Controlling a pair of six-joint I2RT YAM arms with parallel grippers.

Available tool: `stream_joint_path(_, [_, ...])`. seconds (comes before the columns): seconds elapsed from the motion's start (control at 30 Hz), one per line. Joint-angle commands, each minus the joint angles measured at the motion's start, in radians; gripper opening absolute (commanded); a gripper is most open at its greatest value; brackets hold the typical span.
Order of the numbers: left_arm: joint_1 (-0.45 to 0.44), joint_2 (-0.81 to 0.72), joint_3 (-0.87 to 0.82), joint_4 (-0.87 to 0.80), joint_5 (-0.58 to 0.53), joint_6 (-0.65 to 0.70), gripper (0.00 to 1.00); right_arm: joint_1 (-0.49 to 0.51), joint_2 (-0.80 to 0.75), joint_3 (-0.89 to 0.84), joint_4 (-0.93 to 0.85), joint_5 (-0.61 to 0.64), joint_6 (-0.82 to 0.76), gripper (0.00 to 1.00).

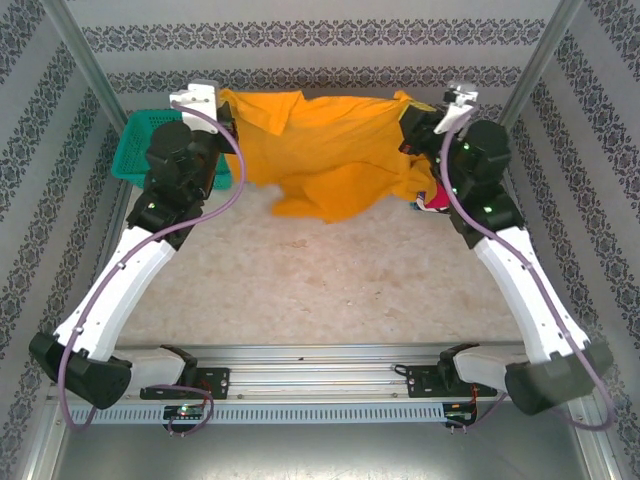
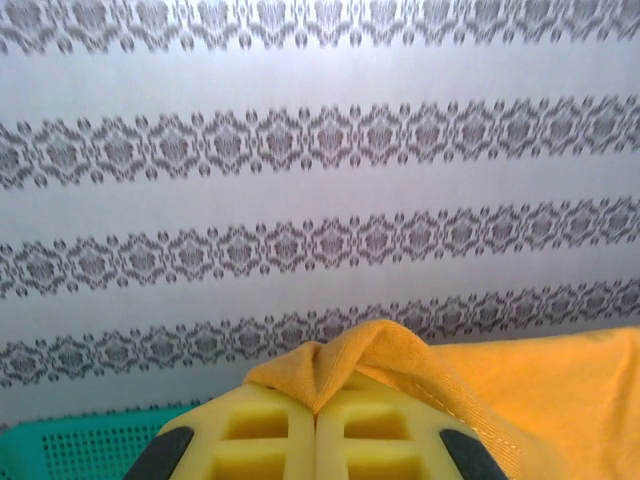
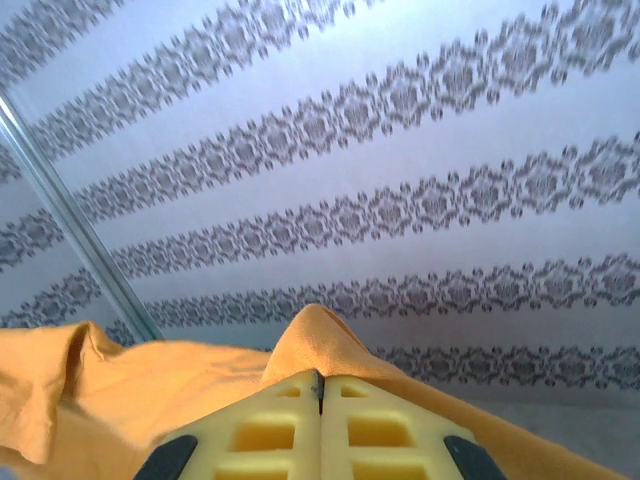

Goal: Fold and stack the t-shirts

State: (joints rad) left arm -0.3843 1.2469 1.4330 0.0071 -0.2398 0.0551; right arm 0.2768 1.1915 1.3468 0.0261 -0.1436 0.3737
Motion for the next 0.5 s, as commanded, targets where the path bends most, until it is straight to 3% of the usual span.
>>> stream_joint_path(0.0, [0.007, -0.061, 0.022, -0.033, 0.031, 0.013, 0.0, -0.004, -0.069, 0.038, -0.034, -0.004, -0.055, 0.0])
stream_joint_path(0.17, [0.007, -0.122, -0.001, -0.047, 0.073, -0.031, 0.0, 0.0, -0.141, 0.03, -0.049, -0.043, -0.049, 0.0])
stream_joint_path(0.47, [0.006, -0.13, -0.028, -0.03, 0.025, -0.003, 0.0, 0.003, -0.166, -0.005, -0.075, -0.075, -0.037, 0.0])
